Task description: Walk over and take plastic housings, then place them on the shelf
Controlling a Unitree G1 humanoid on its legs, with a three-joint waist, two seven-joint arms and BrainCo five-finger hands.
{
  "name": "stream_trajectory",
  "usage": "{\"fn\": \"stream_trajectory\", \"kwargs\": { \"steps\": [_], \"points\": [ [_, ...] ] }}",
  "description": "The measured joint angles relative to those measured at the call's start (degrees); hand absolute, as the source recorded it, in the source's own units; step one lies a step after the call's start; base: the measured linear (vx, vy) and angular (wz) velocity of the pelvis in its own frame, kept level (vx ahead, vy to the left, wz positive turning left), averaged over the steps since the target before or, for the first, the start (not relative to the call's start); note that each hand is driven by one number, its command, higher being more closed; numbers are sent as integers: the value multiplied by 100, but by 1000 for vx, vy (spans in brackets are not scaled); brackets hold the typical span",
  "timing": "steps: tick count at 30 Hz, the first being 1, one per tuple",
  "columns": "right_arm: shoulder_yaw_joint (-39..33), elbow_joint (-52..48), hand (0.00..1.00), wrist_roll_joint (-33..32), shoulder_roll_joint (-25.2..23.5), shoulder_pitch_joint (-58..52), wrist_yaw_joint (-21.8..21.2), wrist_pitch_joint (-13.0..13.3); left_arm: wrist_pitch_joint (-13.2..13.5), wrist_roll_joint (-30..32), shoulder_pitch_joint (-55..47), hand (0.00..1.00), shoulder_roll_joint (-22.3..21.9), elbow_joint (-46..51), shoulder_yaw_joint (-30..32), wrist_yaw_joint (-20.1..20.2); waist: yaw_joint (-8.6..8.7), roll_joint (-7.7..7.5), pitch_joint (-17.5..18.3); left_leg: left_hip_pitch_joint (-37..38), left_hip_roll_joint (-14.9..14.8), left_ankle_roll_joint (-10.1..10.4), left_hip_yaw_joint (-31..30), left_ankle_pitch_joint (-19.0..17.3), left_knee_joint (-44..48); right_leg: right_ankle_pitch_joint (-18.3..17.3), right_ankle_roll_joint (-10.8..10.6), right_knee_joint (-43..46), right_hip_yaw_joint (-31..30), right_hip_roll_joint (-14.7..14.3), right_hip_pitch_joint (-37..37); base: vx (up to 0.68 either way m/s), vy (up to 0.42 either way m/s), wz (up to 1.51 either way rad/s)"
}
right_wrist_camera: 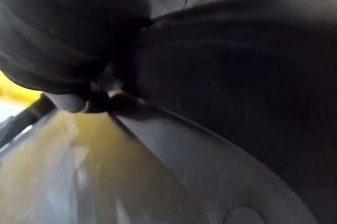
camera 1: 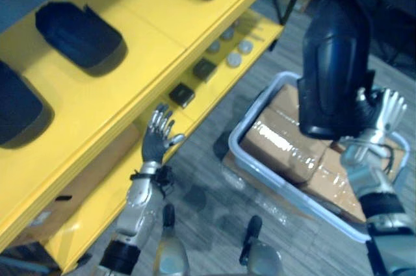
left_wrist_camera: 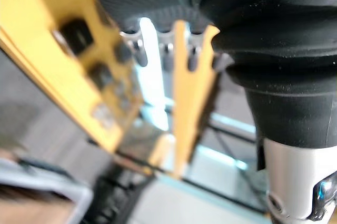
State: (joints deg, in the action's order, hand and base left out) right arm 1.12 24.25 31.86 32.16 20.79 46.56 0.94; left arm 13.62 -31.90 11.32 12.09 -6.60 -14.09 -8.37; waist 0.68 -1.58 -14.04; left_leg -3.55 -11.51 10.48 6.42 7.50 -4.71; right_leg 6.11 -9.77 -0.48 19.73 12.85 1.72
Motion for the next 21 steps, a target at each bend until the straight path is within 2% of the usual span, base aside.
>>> {"fn": "stream_trajectory", "kwargs": {
  "steps": [3,7,10,15,21],
  "points": [
    [0,-412,100,219,-229,-284,-4,163,-14,-206,229,0,-161,-236,-163,-12,35,-73,281,111,-27,19,196,-56,-2,33,-2,-82,-143,-21,-1,-4,-7,-31],
    [5,-629,100,522,-593,-570,-19,550,-46,-438,498,0,-358,-382,-303,67,176,-195,466,356,-27,31,330,-111,-27,104,-15,-218,-272,-35,-199,-17,-11,-16],
    [8,-753,100,725,-631,-720,-25,745,-165,-647,607,0,-485,-356,-494,250,188,-206,639,358,-27,32,340,-111,-27,129,-13,-229,-279,-34,-196,-4,-1,-3],
    [25,-818,100,733,-727,-719,-29,920,-382,-823,655,0,-602,-355,-670,315,192,-227,759,459,-14,35,344,-114,-26,180,-17,-334,-269,-34,-342,0,0,0],
    [77,-848,100,734,-839,-718,-22,1049,-498,-752,704,0,-642,-230,-750,441,198,-241,811,481,-2,34,350,-113,-26,233,-23,-405,-278,-34,-381,0,0,0]
  ]
}}
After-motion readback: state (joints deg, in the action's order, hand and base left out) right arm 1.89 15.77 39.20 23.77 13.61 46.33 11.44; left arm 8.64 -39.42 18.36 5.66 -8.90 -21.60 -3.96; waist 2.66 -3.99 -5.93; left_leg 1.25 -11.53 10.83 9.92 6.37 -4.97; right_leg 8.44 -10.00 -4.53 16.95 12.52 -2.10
